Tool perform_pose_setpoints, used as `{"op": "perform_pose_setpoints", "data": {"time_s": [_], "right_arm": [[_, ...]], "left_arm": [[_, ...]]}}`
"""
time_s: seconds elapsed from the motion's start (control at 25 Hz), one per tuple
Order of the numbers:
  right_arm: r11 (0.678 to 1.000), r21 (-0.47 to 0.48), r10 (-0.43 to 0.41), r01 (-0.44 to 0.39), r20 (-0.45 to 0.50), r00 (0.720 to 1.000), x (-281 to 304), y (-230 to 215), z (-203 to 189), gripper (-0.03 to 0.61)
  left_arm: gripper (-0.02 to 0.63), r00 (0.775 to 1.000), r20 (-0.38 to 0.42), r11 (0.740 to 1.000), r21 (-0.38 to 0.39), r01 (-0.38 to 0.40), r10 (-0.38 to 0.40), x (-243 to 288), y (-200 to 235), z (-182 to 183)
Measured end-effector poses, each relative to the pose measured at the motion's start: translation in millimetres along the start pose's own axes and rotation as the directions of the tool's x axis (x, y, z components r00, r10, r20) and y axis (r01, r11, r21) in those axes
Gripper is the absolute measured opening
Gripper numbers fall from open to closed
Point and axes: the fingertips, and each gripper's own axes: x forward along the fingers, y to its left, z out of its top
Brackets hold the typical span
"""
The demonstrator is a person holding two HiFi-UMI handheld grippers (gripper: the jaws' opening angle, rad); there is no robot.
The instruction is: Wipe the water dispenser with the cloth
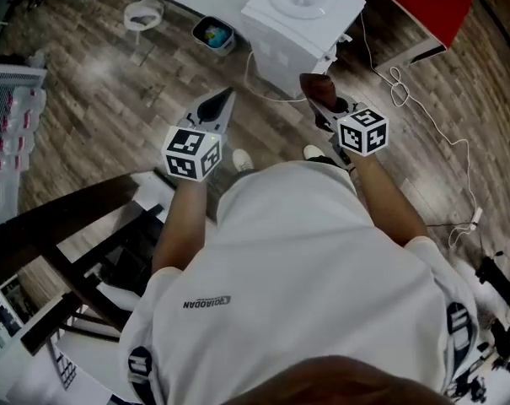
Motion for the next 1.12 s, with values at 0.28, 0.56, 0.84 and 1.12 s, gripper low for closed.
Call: {"op": "perform_pose_setpoints", "data": {"time_s": [0.28, 0.56, 0.84, 1.12], "right_arm": [[0.966, -0.105, -0.237, 0.237, 0.011, 0.971, 16, 24, 3, 0.051], [0.920, -0.147, -0.363, 0.362, 0.020, 0.932, 31, 26, 9, 0.051], [0.815, -0.361, -0.493, 0.453, -0.024, 0.869, 35, 4, 31, 0.051], [0.634, -0.615, -0.620, 0.469, -0.041, 0.784, 54, -24, 68, 0.051]], "left_arm": [[-0.008, 0.988, 0.011, 0.987, 0.037, 0.155, -0.155, -15, 36, -5], [-0.008, 0.973, 0.000, 0.972, 0.032, 0.232, -0.232, -27, 60, -18], [-0.008, 0.968, -0.006, 0.967, 0.039, 0.252, -0.252, -10, 70, -18], [-0.008, 0.966, -0.011, 0.966, 0.023, 0.257, -0.257, 11, 73, -18]]}}
